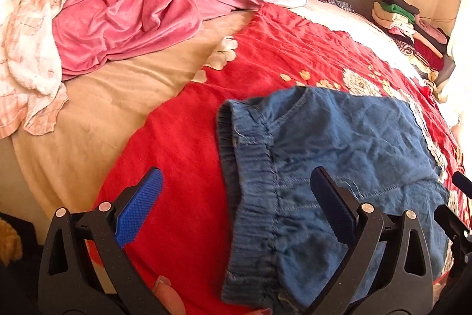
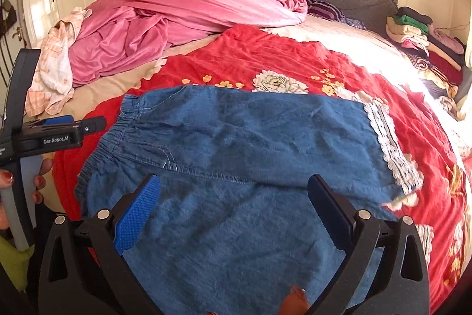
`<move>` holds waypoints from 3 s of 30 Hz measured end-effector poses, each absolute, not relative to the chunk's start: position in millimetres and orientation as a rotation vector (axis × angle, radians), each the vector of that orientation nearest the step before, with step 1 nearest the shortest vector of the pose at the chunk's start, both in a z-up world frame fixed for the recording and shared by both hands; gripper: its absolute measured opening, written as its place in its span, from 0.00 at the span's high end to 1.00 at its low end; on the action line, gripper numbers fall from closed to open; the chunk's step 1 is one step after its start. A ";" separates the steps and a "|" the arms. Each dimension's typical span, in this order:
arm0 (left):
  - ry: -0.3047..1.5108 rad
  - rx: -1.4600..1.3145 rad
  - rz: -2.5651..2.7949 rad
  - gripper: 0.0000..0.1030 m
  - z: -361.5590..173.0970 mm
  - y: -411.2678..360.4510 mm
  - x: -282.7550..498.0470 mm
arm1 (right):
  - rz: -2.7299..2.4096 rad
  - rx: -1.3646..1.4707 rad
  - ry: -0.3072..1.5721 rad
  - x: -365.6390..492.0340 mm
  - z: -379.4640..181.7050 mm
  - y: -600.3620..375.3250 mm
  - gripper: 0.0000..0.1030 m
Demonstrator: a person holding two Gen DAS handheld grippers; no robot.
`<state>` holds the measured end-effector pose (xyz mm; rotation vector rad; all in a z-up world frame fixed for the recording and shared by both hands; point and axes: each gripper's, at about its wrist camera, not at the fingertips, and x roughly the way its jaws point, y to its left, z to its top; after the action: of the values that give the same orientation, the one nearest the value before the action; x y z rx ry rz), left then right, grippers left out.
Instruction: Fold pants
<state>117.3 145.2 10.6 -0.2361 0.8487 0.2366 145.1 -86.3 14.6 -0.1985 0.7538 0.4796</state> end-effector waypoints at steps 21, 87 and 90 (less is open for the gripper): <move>0.882 -0.259 -0.007 0.71 -26.8 174.1 198.9 | 0.699 -0.497 0.849 321.7 -19.6 13.2 0.04; 0.839 -0.074 -0.096 0.70 -6.4 80.8 18.2 | 0.893 -0.252 0.849 59.1 -23.2 -92.2 0.90; 0.860 -0.079 -0.094 0.67 -9.9 80.8 17.9 | 0.872 -0.266 0.892 59.1 -35.2 -85.1 0.90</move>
<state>17.9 80.8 -9.9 -0.0793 0.8599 -0.0937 59.1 -85.1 -35.2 -0.2659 0.8924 0.8722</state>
